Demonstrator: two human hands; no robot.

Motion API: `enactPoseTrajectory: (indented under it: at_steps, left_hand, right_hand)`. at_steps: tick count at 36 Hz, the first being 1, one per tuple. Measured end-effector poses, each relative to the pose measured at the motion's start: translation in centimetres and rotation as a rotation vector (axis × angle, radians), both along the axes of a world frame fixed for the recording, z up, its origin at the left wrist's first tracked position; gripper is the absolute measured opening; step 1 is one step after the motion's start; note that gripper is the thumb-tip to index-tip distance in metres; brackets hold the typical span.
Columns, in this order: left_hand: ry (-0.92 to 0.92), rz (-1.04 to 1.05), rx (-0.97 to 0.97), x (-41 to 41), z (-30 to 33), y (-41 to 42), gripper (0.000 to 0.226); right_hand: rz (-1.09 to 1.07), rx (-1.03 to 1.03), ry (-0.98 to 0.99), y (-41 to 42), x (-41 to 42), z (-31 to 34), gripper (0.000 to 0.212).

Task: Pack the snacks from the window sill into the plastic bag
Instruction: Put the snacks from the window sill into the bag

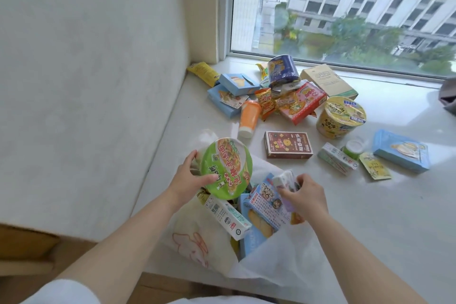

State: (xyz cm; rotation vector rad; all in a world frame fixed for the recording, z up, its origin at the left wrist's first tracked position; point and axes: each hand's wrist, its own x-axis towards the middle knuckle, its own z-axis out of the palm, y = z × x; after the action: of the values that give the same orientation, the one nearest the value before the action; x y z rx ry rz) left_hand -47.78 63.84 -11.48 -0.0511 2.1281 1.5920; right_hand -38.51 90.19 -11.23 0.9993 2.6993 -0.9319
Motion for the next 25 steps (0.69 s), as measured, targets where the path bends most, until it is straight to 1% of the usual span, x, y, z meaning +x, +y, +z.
enactPoseTrajectory:
  at_steps: [4,9,12,15,19,25]
  left_hand:
    - [0.087,-0.085,-0.116,0.6,0.1,0.3,0.114]
    - [0.285,-0.323,-0.371,1.7,0.8,0.7,0.112]
    - [0.378,-0.395,-0.486,2.0,1.2,1.5,0.111]
    - [0.436,-0.427,-0.569,1.8,1.6,2.6,0.110]
    - [0.471,-0.437,-0.626,1.1,2.2,4.4,0.106]
    - [0.607,-0.323,-0.744,0.5,2.2,7.3,0.101]
  right_hand:
    - [-0.024,0.009,0.118,0.5,-0.8,1.7,0.038]
    - [-0.071,-0.032,0.225,0.6,-1.3,3.0,0.038]
    - [-0.097,-0.073,0.279,0.3,-1.3,3.7,0.036]
    - [-0.105,-0.095,0.314,0.2,-1.1,4.4,0.037]
    - [-0.166,-0.123,0.369,0.3,-1.5,5.8,0.037]
    - [-0.142,-0.131,0.501,0.4,-2.0,8.5,0.032]
